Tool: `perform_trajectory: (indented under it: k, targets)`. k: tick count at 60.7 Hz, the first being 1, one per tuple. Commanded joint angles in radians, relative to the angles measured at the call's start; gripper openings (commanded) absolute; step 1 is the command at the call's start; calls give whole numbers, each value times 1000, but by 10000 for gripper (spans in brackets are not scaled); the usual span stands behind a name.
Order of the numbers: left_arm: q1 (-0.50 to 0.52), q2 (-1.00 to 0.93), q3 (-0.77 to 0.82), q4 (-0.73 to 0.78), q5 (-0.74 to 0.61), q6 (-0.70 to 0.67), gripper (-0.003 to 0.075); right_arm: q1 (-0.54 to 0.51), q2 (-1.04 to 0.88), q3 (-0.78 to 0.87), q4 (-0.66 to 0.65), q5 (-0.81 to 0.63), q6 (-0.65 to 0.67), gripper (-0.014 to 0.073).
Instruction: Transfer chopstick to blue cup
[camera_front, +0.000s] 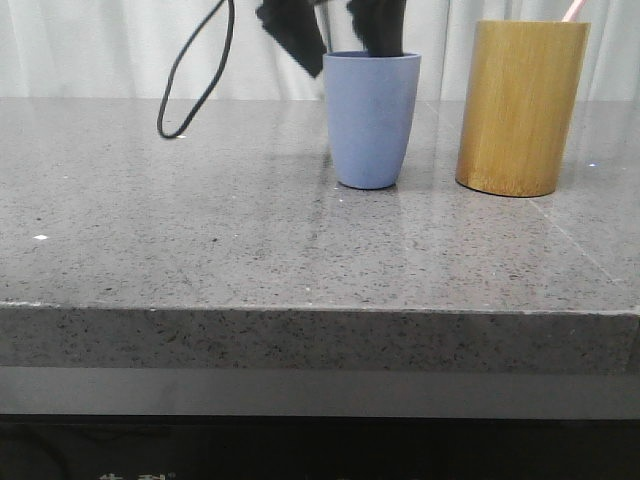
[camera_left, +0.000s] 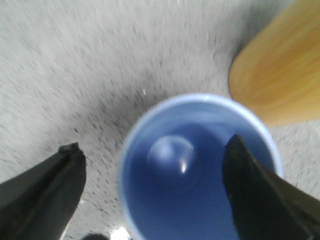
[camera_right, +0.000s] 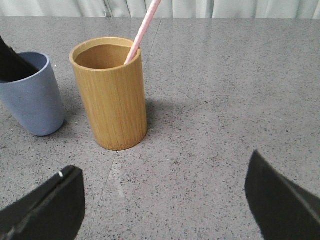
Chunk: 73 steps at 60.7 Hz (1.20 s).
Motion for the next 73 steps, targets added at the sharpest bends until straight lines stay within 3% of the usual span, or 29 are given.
perform_trajectory:
  k: [1, 16, 23, 33, 53, 62, 73]
  targets:
    - [-6, -93, -68, -10, 21, -14, 578, 3, 8, -35, -9, -85, -7, 656]
    - [-6, -158, -69, -35, 21, -14, 575, 3, 8, -35, -9, -86, -7, 656]
    - [8, -210, -41, 32, 21, -14, 527, 3, 8, -35, -9, -86, -7, 656]
    - [64, -321, 52, 104, 21, -21, 365, 3, 8, -35, -9, -86, -7, 656]
    - [321, -549, 301, 104, 21, -32, -20, 3, 8, -35, -9, -93, -7, 656]
    - [435, -642, 410, 98, 2, -32, -18, 3, 8, -35, -9, -94, -7, 656]
    - [544, -800, 615, 70, -131, -32, -18, 3, 8, -35, -9, -94, -7, 656]
